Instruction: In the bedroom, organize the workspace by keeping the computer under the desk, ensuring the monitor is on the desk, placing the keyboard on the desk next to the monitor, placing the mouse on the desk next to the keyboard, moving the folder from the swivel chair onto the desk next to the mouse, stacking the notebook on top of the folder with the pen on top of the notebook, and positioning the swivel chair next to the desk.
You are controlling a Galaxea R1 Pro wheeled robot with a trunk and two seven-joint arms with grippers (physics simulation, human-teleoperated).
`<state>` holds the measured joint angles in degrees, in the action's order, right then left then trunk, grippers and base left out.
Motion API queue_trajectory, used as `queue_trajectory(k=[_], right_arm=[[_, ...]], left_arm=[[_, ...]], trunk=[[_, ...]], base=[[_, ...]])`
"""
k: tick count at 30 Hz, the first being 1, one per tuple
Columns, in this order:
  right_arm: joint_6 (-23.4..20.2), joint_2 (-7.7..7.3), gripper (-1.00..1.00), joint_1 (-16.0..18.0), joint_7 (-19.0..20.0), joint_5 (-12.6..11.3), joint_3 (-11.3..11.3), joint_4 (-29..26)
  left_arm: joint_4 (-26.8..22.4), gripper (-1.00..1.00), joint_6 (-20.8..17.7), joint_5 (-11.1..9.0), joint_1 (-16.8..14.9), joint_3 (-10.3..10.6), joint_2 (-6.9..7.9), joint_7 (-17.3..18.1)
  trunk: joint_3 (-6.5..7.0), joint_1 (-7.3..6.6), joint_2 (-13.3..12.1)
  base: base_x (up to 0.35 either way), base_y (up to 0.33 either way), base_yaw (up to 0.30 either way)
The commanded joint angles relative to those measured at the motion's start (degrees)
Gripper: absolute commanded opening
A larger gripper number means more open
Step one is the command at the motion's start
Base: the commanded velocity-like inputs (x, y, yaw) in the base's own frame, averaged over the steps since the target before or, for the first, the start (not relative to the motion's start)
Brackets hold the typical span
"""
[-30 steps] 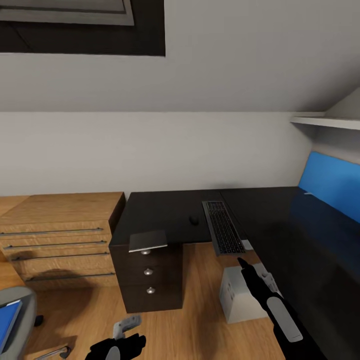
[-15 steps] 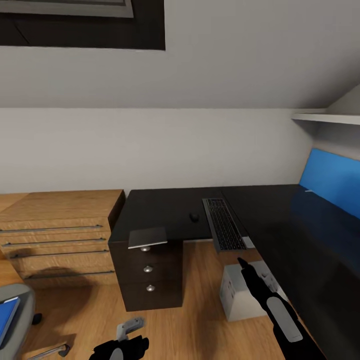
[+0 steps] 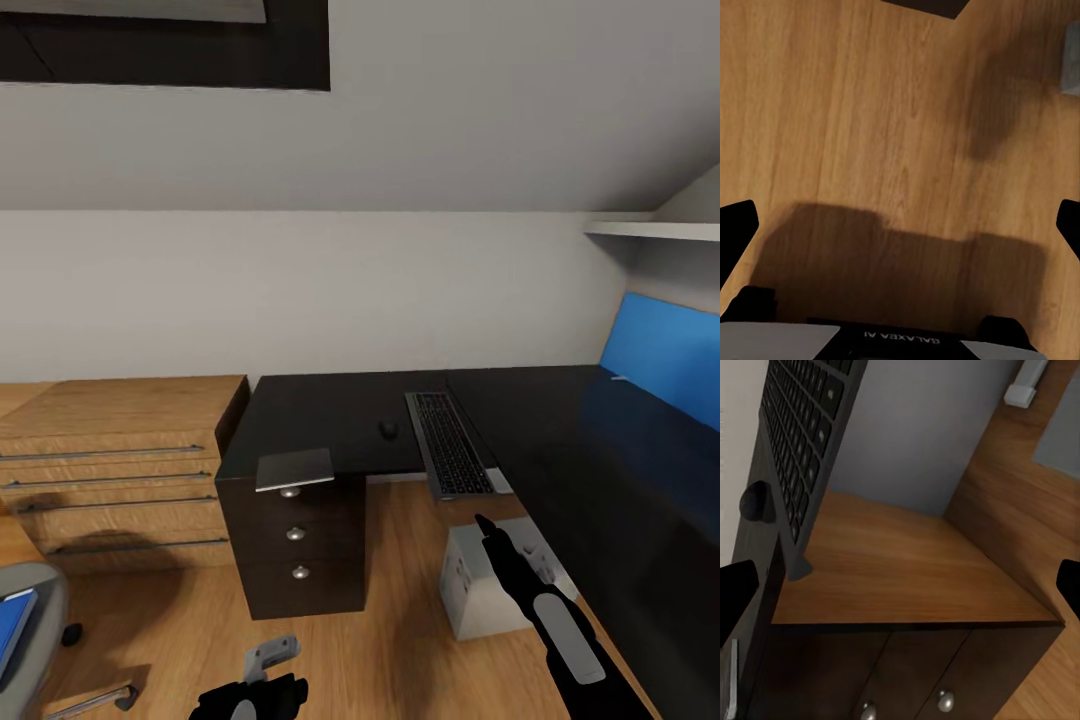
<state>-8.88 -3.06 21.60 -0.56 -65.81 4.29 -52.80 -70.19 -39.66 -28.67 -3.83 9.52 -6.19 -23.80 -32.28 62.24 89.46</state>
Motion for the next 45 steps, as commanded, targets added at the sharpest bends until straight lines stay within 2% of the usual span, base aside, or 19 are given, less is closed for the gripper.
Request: queue_trajectory(k=[1, 4, 5, 6, 10, 28, 32, 36, 45], right_arm=[[-0.33, -0.02, 1.0, 0.02, 0.21, -0.43, 0.1, -0.07], [-0.42, -0.06, 1.0, 0.02, 1.64, -0.55, 0.1, -0.09], [-0.46, -0.1, 1.0, 0.02, 3.04, -0.81, 0.1, -0.1], [-0.51, -0.16, 1.0, 0.02, 6.09, -1.79, 0.11, -0.12], [-0.52, -0.19, 1.0, 0.02, 7.55, -2.28, 0.08, -0.11], [-0.48, -0.21, 1.0, 0.02, 7.63, -2.22, 0.19, 0.23], [-0.39, -0.4, 1.0, 0.02, 7.55, -2.22, 0.89, 0.53], [-0.4, -0.61, 1.0, 0.02, 5.71, -2.22, 3.53, 1.52], [-0.44, -0.57, 1.0, 0.02, 5.24, -2.21, 3.98, 2.04]], left_arm=[[-0.08, 1.0, -0.09, -0.6, -0.03, 0.1, 0.01, -0.52], [-0.06, 1.0, -0.08, -0.64, -0.03, 0.17, 0.07, -0.41], [-0.05, 1.0, -0.08, -0.66, -0.03, 0.19, 0.09, -0.37], [-0.04, 1.0, -0.07, -0.66, -0.03, 0.19, 0.17, -0.31], [-0.04, 1.0, 0.01, -0.62, -0.03, 0.28, 0.13, -0.27], [0.74, 1.0, 0.03, -0.68, -0.03, 0.39, 0.12, -0.21], [1.0, 1.0, 0.03, -0.69, -0.03, 0.41, 0.12, -0.22], [1.26, 1.0, 0.04, -0.67, -0.03, 0.41, 0.12, -0.28], [1.28, 1.0, 0.11, -0.64, -0.03, 0.41, 0.11, -0.28]], trunk=[[-0.06, 0.0, 0.03], [-0.06, 0.0, 0.03], [-0.06, 0.0, 0.03], [-0.06, 0.0, 0.03], [-0.06, 0.0, 0.03], [-0.06, 0.0, 0.03], [-0.06, 0.0, 0.03], [-0.06, 0.0, 0.03], [-0.06, 0.0, 0.03]], base=[[0.0, 0.0, 0.0], [0.0, 0.0, 0.0], [0.0, 0.0, 0.0], [0.0, 0.0, 0.0], [0.036, 0.0, 0.0], [0.098, 0.0, 0.0], [0.029, 0.0, 0.0], [0.008, 0.0, 0.0], [0.021, 0.0, 0.0]])
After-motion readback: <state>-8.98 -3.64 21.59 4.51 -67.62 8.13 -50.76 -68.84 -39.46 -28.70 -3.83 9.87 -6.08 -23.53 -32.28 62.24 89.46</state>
